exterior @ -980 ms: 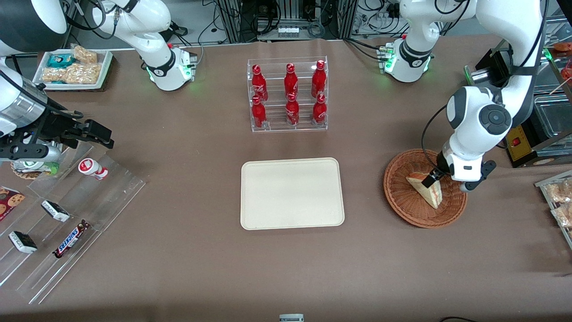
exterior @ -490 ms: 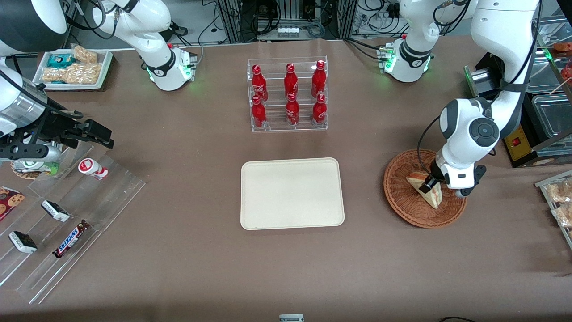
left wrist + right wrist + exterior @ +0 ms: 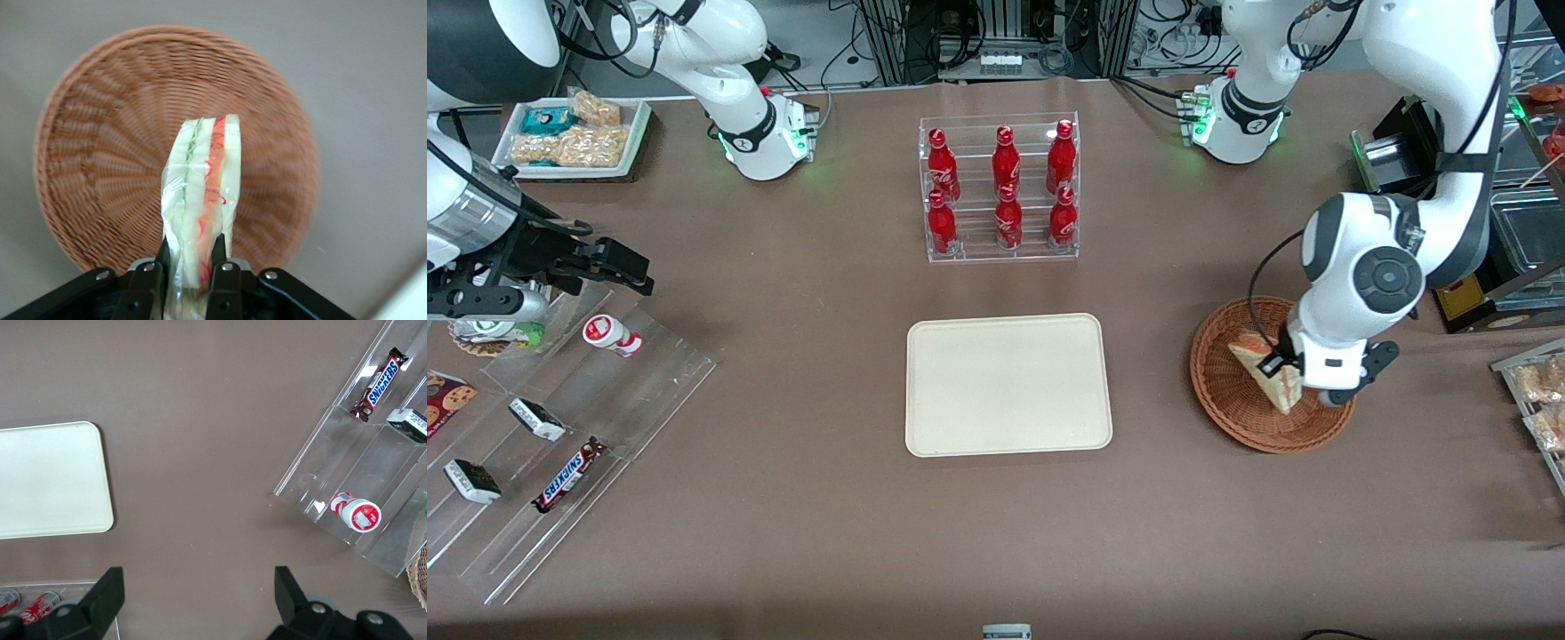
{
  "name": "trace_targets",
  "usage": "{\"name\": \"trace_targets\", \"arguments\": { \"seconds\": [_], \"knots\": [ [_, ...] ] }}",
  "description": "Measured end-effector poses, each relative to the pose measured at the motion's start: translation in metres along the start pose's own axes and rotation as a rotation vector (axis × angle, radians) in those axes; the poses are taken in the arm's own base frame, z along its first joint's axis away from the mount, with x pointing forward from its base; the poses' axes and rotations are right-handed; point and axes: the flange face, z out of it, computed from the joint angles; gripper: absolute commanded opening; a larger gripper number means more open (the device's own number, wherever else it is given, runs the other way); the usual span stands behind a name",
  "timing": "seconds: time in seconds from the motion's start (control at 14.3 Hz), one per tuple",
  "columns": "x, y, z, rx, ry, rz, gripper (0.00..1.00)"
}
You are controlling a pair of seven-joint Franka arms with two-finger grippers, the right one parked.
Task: Place sandwich from basket to tray
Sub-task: 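Close the left gripper on the wrapped sandwich and lift it, then carry the sandwich with the left gripper over to the cream tray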
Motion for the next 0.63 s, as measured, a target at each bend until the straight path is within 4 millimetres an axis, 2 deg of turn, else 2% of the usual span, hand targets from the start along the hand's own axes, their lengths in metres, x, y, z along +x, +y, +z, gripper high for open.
{"name": "trace_targets", "arguments": {
  "seconds": [0.07, 0.21, 0.63],
  "knots": [
    [-0.015, 0.022, -0.007, -0.016, 0.010, 0.038, 0.07],
    [-0.049, 0.068, -0.008, -0.069, 0.024, 0.107, 0.08],
    [-0.146, 0.185, 0.009, -0.154, 0.054, 0.313, 0.08]
  ]
}}
